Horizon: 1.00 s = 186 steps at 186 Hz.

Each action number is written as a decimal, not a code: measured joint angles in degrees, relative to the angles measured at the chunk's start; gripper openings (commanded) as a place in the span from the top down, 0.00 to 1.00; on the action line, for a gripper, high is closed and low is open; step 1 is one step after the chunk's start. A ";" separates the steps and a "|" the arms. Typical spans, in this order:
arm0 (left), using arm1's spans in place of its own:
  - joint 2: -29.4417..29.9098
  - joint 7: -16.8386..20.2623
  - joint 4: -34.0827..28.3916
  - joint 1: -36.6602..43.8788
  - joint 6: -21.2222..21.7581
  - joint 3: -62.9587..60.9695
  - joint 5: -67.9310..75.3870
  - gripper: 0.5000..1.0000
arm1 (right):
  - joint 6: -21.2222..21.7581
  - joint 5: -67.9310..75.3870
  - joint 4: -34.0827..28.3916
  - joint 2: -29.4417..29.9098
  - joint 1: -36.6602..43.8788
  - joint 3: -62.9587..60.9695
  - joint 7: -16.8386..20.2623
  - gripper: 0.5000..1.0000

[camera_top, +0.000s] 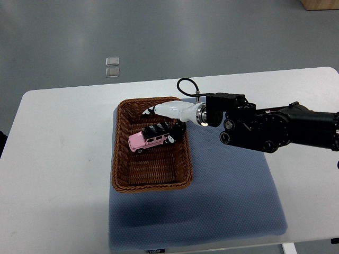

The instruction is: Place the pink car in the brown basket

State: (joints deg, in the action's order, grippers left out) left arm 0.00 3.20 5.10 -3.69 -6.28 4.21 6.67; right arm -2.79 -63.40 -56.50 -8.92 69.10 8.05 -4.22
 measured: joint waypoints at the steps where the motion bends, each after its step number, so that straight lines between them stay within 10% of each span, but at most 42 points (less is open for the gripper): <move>1: 0.00 0.00 0.00 0.00 0.00 0.00 0.00 0.00 | -0.01 0.04 0.00 -0.03 0.00 -0.03 0.00 0.21; 74: 0.00 0.00 -0.05 0.00 -0.03 -0.05 0.01 0.00 | -0.28 17.87 0.05 -8.10 -0.62 -15.67 0.23 0.21; 186: 0.00 0.00 -0.15 -0.10 -0.05 -0.09 0.01 0.00 | 0.41 44.59 6.57 -12.52 -23.39 -47.33 0.48 0.21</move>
State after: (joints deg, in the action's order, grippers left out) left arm 0.00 3.20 4.95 -3.78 -6.32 4.13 6.68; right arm -2.39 -18.81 -49.93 -21.43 45.71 -39.27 -3.74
